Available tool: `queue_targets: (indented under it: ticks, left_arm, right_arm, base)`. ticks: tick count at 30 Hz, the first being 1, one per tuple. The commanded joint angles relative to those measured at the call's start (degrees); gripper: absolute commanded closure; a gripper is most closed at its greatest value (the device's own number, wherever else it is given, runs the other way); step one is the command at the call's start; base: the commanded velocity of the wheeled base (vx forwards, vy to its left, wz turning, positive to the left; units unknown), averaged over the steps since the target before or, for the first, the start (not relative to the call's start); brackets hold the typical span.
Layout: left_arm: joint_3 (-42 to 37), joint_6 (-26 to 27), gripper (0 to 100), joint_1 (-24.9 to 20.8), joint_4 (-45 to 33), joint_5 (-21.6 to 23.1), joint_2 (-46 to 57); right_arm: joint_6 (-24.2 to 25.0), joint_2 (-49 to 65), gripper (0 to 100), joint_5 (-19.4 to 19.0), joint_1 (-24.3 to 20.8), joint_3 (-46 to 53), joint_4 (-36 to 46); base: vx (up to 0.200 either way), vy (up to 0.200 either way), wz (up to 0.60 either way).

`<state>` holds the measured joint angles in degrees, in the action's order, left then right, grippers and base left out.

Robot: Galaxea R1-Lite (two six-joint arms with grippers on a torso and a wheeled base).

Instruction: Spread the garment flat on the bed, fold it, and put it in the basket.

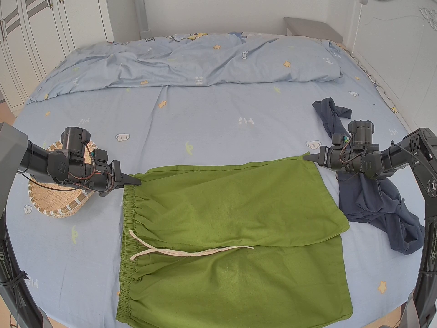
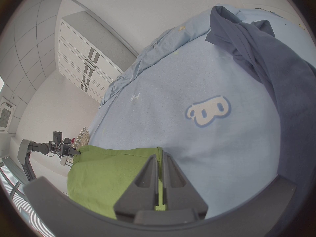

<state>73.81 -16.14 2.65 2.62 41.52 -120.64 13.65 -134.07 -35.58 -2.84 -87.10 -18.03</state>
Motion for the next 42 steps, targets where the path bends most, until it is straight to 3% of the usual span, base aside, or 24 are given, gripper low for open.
queue_targets:
  ticks: [1,12,18,37,38,42]
  left_arm:
    - [-0.07,-0.03,100,-0.01,0.02,-0.04,0.05]
    - [0.10,-0.03,100,0.96,0.02,-0.04,0.05]
    - [0.45,-0.12,100,1.92,0.89,-0.04,-0.04]
    - [0.37,-0.38,100,1.66,3.09,-0.04,-0.91]
    - [0.45,-0.38,0,1.66,3.09,-0.12,-0.91]
    - [0.45,-0.56,0,1.49,3.09,-0.04,-0.74]
  right_arm:
    - [-0.03,-0.05,100,0.25,0.03,-0.17,-0.25]
    - [7.97,3.64,100,2.71,0.29,-1.84,-2.54]
    - [8.06,3.38,100,3.24,2.49,-2.72,-2.98]
    - [7.62,0.92,100,3.33,1.70,-3.69,-1.57]
    - [7.62,0.92,0,3.33,1.70,-3.69,-1.57]
    - [7.62,0.92,0,3.33,1.61,-3.60,-1.66]
  base:
    - [0.000,0.000,0.00]
    - [0.000,0.000,0.00]
    - [0.000,0.000,0.00]
    - [0.000,0.000,0.00]
    - [0.000,0.000,0.00]
    - [0.000,0.000,0.00]
